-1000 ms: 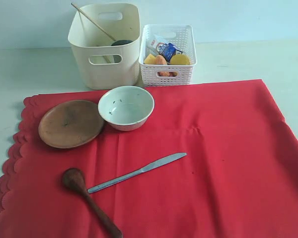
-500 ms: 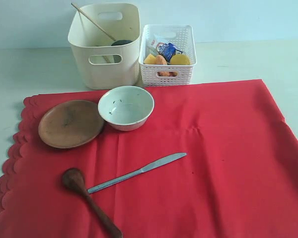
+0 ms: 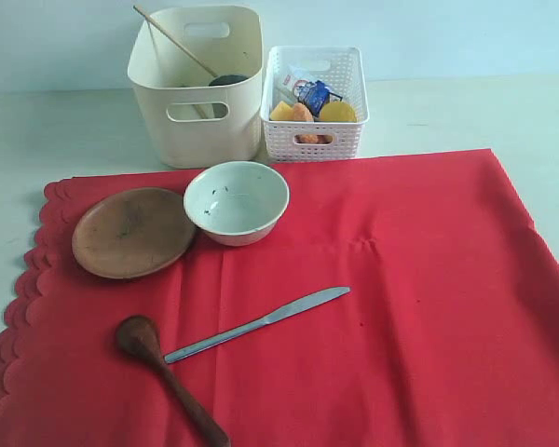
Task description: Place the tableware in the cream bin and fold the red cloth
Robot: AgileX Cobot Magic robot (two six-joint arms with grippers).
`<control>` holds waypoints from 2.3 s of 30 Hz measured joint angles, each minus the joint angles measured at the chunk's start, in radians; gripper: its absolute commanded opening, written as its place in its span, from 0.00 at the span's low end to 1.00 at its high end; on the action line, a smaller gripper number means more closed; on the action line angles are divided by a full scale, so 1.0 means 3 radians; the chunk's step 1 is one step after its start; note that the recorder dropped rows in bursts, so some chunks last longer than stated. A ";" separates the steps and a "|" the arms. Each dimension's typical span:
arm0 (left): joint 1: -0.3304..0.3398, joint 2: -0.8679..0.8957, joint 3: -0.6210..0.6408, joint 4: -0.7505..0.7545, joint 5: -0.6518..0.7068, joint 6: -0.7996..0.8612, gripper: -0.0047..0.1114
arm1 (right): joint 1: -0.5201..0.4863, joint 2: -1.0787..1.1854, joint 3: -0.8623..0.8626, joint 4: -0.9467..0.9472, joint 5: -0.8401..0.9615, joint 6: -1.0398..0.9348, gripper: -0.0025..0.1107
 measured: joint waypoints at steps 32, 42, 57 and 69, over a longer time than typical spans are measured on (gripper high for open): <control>0.0000 0.0000 0.0000 0.0000 0.0000 0.0000 0.04 | -0.1819 -0.0316 0.1464 0.0159 -0.0572 0.0007 0.02; 0.0000 0.0000 0.0000 0.0000 0.0000 0.0000 0.04 | -0.2145 -0.0316 0.1464 0.0182 -0.0574 0.0013 0.02; 0.0000 0.0000 0.0000 0.0000 0.0000 0.0000 0.04 | -0.2255 -0.0316 0.1464 0.0209 -0.0574 0.0013 0.02; 0.0000 0.0000 0.0000 0.0000 0.0000 0.0000 0.04 | -0.2255 -0.0316 0.1464 0.0209 -0.0574 0.0013 0.02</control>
